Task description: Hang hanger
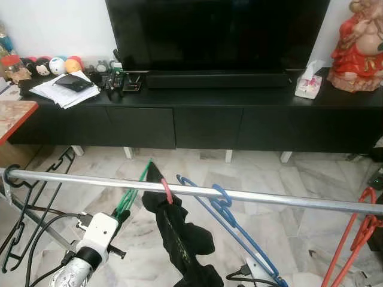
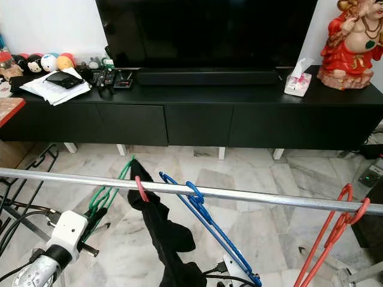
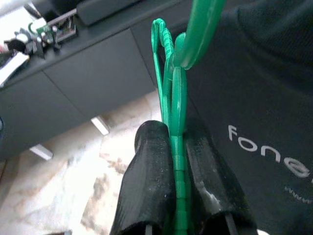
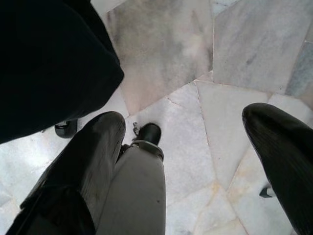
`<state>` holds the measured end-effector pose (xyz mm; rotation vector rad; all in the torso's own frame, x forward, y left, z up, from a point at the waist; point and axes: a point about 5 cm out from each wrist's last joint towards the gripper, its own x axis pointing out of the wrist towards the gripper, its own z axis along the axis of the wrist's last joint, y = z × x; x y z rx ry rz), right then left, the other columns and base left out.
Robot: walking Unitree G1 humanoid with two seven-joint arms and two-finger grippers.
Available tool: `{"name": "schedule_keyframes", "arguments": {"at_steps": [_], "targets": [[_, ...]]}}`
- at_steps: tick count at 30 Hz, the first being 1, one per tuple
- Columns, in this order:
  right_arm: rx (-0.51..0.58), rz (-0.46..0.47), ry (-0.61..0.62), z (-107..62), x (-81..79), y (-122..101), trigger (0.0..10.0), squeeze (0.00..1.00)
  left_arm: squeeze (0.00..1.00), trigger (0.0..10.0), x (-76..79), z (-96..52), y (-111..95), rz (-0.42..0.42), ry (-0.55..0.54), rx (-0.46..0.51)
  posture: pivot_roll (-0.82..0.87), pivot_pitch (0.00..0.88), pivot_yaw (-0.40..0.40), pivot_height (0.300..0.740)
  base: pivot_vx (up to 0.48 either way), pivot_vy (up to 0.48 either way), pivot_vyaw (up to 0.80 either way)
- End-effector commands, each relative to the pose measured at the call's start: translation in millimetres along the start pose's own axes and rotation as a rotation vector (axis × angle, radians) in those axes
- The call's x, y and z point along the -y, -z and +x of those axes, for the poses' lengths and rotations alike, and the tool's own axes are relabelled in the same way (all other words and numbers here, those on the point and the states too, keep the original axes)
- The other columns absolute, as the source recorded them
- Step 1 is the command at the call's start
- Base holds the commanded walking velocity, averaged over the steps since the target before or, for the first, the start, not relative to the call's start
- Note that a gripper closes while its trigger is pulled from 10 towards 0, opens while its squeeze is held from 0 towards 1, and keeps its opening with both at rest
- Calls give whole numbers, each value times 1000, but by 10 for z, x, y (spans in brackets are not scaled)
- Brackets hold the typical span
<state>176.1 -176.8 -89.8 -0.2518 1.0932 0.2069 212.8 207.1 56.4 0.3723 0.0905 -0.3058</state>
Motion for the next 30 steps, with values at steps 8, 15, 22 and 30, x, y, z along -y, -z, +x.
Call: {"name": "schedule_keyframes", "arguments": {"at_steps": [8,15,22,30], "targets": [[4,-15,-3,2,2,-27,10000,0,0,10000,-223,71,-120,-35,-143,24,-22,4,44,740,0,0,0],[2,-12,-1,2,0,-22,10000,0,0,10000,-249,131,-27,-103,-205,-41,-31,1,47,740,0,0,0],[0,-15,-2,1,-1,-16,10000,0,0,10000,-269,146,45,-147,-264,-88,-31,0,47,740,0,0,0],[2,-15,-4,1,-7,-12,10000,0,0,10000,-334,198,133,-229,-335,-145,-36,0,51,740,0,0,0]]}}
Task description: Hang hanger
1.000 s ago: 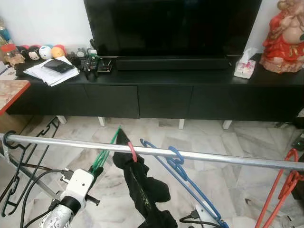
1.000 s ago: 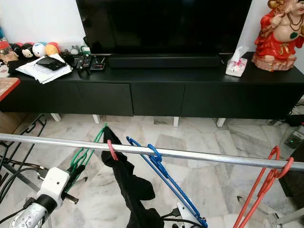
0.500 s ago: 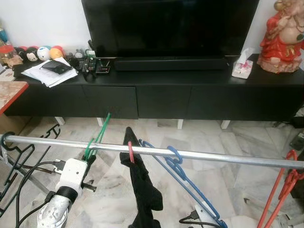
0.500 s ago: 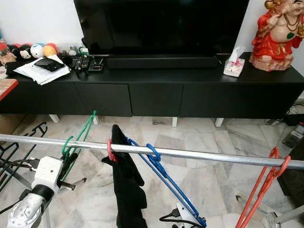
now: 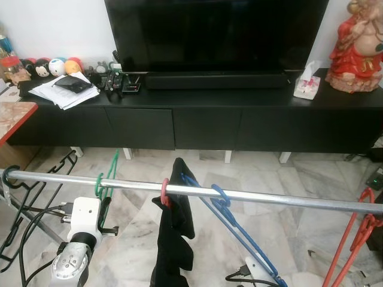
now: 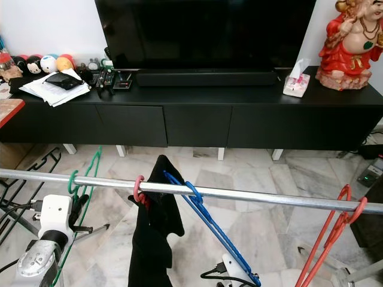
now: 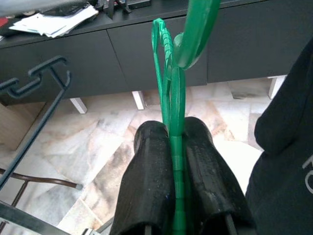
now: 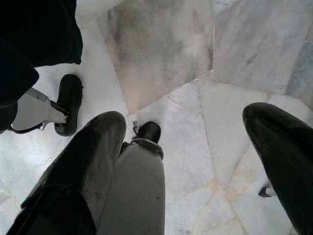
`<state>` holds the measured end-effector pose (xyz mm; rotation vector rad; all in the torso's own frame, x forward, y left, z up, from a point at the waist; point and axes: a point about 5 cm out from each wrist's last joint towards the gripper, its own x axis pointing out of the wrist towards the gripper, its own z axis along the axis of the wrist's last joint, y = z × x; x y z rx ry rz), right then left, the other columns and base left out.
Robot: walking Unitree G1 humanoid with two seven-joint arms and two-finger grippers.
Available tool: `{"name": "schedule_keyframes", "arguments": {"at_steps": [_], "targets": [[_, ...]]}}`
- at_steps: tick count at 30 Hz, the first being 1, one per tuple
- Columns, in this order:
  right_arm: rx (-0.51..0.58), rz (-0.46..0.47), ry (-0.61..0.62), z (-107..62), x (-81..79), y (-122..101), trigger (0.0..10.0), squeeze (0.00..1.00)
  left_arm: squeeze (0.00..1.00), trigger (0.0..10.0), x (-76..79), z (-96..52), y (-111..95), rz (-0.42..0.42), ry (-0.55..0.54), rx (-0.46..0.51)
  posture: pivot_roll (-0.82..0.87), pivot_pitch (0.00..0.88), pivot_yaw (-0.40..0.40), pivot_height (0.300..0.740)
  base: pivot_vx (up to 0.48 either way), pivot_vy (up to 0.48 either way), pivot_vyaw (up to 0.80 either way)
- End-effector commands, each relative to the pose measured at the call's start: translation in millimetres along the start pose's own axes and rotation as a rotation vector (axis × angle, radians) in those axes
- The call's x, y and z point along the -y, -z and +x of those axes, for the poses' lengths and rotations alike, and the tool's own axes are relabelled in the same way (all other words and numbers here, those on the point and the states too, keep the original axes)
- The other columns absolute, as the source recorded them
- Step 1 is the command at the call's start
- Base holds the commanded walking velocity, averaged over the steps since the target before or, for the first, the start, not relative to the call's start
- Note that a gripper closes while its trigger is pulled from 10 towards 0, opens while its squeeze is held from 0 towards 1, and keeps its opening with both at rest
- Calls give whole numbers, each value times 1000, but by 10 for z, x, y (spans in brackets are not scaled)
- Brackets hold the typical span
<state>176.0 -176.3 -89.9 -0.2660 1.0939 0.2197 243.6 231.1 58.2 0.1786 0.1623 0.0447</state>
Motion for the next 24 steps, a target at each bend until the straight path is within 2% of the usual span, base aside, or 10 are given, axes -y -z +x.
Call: {"name": "schedule_keyframes", "arguments": {"at_steps": [1,4,6,7,24], "targets": [[3,3,0,1,-1,-12,10000,0,0,10000,-43,-8,68,0,-17,-43,-36,0,51,740,0,0,0],[3,5,0,2,-1,-18,10000,0,0,10000,-52,-15,81,6,-7,-47,-33,0,50,740,0,0,0],[3,5,0,2,-1,-18,10000,0,314,10000,-49,-22,83,6,-4,-47,-33,0,50,740,0,0,0],[2,5,-1,2,-1,-18,10000,0,1000,10000,-46,-28,84,5,-3,-47,-31,0,49,740,0,0,0],[4,3,-2,2,3,-25,10000,0,1000,10000,-28,-78,-26,-14,4,15,-26,0,47,740,0,0,0]]}}
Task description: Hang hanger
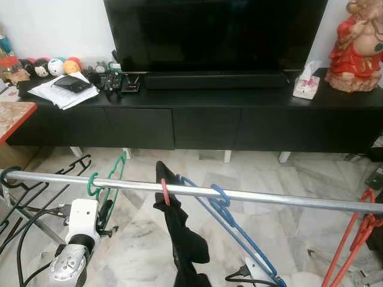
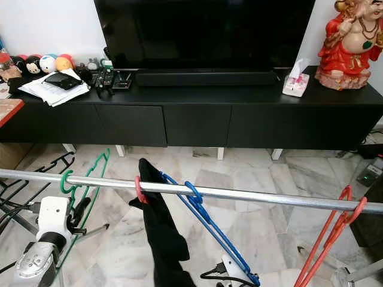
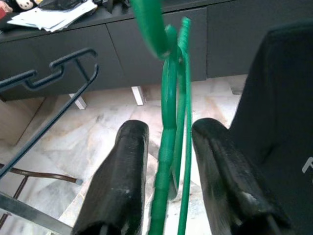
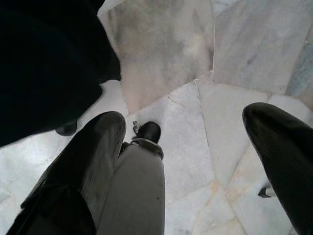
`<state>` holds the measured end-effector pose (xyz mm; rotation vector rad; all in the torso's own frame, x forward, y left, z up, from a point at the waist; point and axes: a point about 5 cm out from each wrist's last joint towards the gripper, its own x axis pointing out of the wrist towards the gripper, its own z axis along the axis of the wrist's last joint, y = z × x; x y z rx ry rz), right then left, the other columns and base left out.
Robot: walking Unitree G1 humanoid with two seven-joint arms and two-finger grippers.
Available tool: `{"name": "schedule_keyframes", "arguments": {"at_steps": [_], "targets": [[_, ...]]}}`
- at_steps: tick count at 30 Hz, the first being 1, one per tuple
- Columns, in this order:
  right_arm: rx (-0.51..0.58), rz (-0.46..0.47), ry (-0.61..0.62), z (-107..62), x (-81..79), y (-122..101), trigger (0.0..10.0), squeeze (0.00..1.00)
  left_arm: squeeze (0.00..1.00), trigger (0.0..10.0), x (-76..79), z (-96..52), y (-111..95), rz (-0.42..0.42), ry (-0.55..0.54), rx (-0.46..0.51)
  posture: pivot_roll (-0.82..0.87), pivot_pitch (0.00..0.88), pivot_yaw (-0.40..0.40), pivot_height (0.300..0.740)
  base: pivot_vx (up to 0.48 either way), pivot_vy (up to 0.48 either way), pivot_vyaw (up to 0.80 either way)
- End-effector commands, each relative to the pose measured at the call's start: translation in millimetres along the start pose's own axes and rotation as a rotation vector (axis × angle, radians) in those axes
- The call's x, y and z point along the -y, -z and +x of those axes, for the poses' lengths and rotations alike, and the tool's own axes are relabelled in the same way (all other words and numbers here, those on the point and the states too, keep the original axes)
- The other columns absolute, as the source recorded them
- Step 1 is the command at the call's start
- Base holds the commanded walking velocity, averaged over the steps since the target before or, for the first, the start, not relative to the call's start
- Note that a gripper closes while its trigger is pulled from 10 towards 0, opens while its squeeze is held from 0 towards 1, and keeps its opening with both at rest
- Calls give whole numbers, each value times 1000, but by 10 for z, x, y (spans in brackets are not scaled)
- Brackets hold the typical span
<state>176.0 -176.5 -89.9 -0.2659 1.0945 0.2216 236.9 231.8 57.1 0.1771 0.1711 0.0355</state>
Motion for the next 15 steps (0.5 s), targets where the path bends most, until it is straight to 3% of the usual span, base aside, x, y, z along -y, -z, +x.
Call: {"name": "schedule_keyframes", "arguments": {"at_steps": [1,5,15], "targets": [[4,4,0,2,1,-25,10000,0,1000,10000,-21,-15,-53,-14,-6,26,-26,0,47,740,0,0,0],[4,4,0,2,4,-26,10000,0,1000,10000,-16,-54,-124,-28,6,62,-27,0,46,740,0,0,0],[4,3,-1,1,9,-26,10000,0,1000,10000,-34,-467,-289,-25,85,118,-14,7,44,740,0,0,0]]}}
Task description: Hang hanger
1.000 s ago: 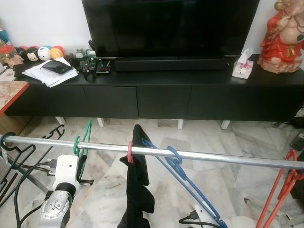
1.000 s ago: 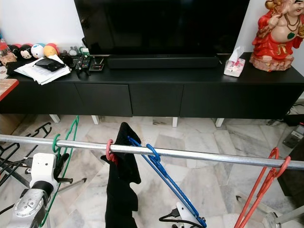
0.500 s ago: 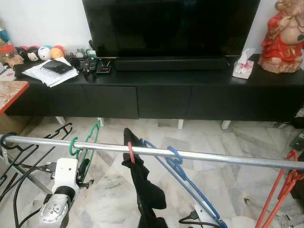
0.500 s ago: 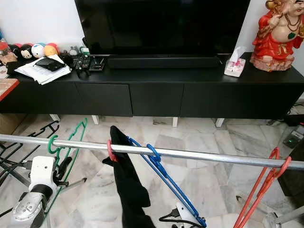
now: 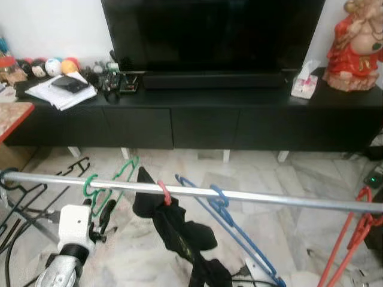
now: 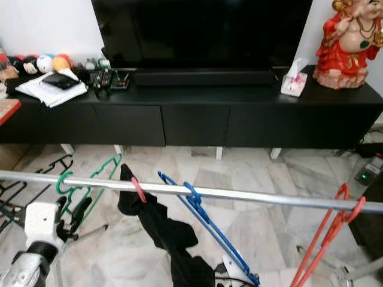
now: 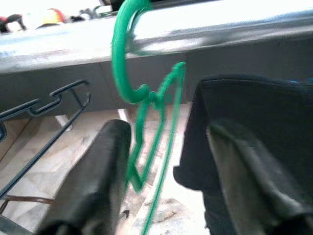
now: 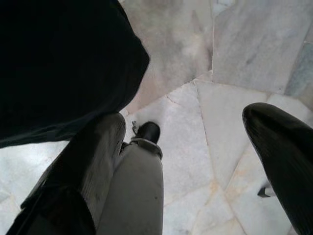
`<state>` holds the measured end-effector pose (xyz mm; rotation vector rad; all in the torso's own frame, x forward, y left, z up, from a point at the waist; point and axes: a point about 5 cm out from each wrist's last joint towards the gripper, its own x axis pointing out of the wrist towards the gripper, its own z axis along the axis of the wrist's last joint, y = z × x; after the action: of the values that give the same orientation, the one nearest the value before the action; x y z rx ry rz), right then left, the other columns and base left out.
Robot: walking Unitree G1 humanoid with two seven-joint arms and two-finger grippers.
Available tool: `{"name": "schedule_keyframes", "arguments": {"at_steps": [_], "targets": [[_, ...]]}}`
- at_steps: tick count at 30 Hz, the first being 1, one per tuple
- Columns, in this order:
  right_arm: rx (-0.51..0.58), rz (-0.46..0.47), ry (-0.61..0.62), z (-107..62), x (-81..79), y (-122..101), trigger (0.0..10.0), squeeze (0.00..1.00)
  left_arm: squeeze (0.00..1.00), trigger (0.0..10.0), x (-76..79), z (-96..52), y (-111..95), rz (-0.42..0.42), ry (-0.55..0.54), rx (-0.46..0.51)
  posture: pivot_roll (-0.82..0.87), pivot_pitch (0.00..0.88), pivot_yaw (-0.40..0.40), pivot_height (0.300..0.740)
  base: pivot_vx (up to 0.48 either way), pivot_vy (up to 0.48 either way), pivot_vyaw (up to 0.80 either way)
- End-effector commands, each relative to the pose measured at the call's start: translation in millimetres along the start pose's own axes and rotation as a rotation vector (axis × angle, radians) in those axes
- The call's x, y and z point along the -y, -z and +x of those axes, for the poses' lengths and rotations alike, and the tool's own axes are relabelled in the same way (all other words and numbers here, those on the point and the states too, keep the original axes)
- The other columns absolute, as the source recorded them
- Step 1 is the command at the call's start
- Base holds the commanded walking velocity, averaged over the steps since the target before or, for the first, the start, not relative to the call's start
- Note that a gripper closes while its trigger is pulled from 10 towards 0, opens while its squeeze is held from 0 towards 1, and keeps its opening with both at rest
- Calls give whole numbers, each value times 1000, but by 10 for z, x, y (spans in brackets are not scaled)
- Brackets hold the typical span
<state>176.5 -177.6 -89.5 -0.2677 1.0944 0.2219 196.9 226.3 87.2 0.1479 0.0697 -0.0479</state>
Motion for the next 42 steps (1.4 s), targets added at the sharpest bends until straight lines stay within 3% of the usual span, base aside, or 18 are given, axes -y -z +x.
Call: {"name": "schedule_keyframes", "arguments": {"at_steps": [1,7,9,13,19,21,27,28,30,33,34,35,36,37,38,39,40,42], "targets": [[4,3,-2,2,-3,-25,10000,0,1000,10000,-25,-55,-78,6,15,11,-11,6,43,740,0,0,0],[4,-2,-2,2,3,-30,10000,0,1000,10000,64,-322,-168,43,145,-34,-4,5,39,740,0,0,0],[5,-5,-3,2,7,-34,10000,0,1000,10000,187,-527,-127,90,325,-140,2,6,38,740,0,0,0],[5,-10,-5,1,9,-37,10000,0,1000,10000,239,-729,-25,87,479,-281,18,1,37,740,0,0,0],[4,-13,-8,2,1,-34,10000,0,1000,10000,259,-960,231,128,646,-510,18,0,39,740,0,0,0],[4,-12,-9,2,-5,-29,10000,0,1000,10000,285,-1071,401,169,727,-632,11,0,45,740,0,0,0],[4,-9,-9,3,-9,-25,10000,0,1000,10000,291,-1187,541,240,819,-761,6,0,48,740,0,0,0],[3,-8,-9,3,-11,-21,10000,0,0,10000,254,-1194,644,286,800,-793,1,0,52,740,0,0,0],[2,-7,-9,3,-14,-17,10000,0,0,10000,211,-1207,770,347,786,-836,1,0,52,740,0,0,0],[2,-7,-9,3,-15,-16,10000,0,0,10000,203,-1209,798,362,787,-849,1,0,52,740,0,0,0],[1,-4,-10,3,-20,-10,10000,0,0,10000,112,-1176,1207,341,534,-931,-6,0,55,740,0,0,0],[1,-4,-10,3,-20,-10,10000,0,0,10000,112,-1176,1207,341,534,-931,-6,0,55,740,0,0,0],[1,-2,-10,3,-21,-7,10000,0,0,10000,129,-1199,1433,323,406,-997,-10,0,53,740,0,0,0],[1,-2,-10,2,-20,-6,10000,0,0,10000,139,-1202,1458,320,392,-1006,-7,0,53,740,0,0,0],[0,-2,-8,2,-17,-5,10000,0,0,10000,171,-1198,1527,243,317,-1028,-4,0,51,740,0,0,0],[0,-2,-8,2,-17,-5,10000,0,0,10000,171,-1198,1527,243,317,-1028,-4,0,51,740,0,0,0],[0,-5,-7,2,-15,-5,10000,0,0,10000,189,-1205,1615,174,225,-1068,-4,0,51,740,0,0,0],[0,-4,-7,2,-14,-5,10000,0,0,10000,199,-1222,1694,168,181,-1104,-4,0,51,740,0,0,0]]}}
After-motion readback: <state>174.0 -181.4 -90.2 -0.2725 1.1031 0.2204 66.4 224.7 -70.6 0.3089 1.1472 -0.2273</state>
